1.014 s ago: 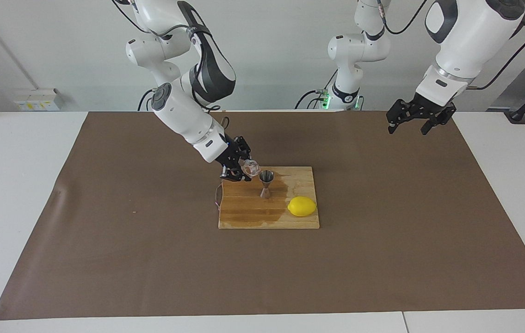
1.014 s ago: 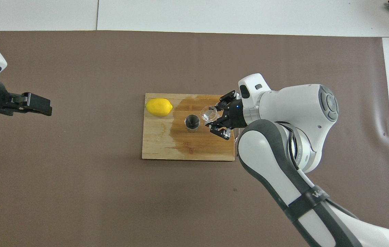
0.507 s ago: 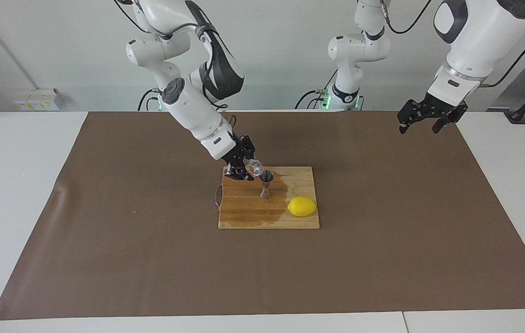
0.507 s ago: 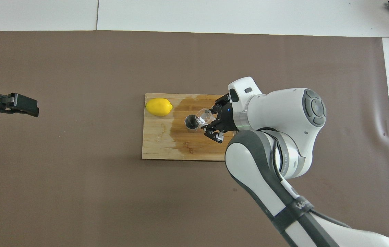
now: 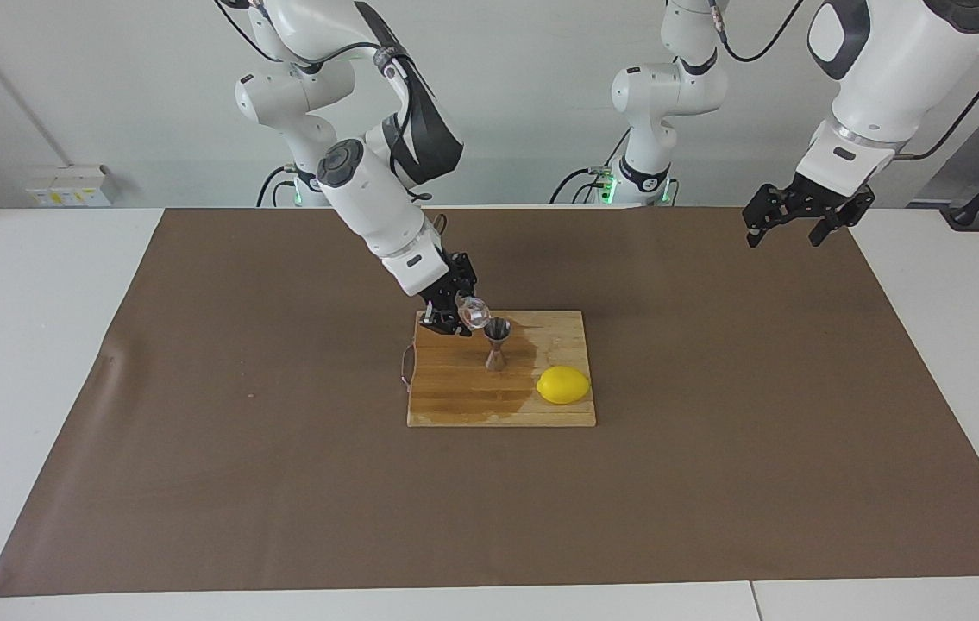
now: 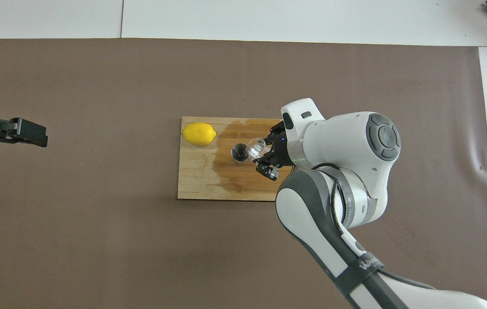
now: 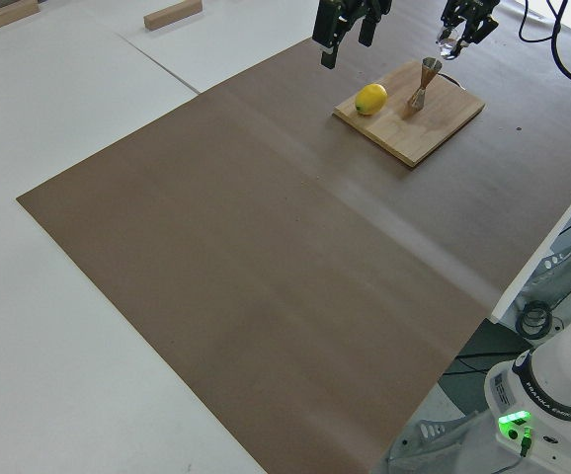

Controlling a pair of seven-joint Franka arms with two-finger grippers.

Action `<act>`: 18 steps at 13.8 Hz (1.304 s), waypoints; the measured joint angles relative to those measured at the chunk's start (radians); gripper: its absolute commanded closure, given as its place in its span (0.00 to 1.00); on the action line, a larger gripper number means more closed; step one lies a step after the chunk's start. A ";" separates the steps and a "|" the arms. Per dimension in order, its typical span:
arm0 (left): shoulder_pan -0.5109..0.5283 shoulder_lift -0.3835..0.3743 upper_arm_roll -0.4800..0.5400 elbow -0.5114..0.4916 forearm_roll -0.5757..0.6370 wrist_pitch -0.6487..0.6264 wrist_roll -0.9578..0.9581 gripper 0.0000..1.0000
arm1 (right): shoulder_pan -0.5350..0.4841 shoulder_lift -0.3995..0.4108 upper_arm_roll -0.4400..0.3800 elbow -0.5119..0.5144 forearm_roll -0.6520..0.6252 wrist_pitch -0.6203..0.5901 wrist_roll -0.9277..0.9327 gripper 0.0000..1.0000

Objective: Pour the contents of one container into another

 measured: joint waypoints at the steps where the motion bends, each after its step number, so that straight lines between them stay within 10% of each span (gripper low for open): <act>1: 0.000 0.000 0.000 0.000 0.000 0.000 0.000 0.00 | 0.000 0.000 0.000 0.000 -0.005 0.000 0.005 1.00; 18: 0.001 -0.001 0.000 0.000 0.000 0.000 0.002 0.00 | 0.039 0.022 0.000 0.082 -0.254 -0.059 0.248 1.00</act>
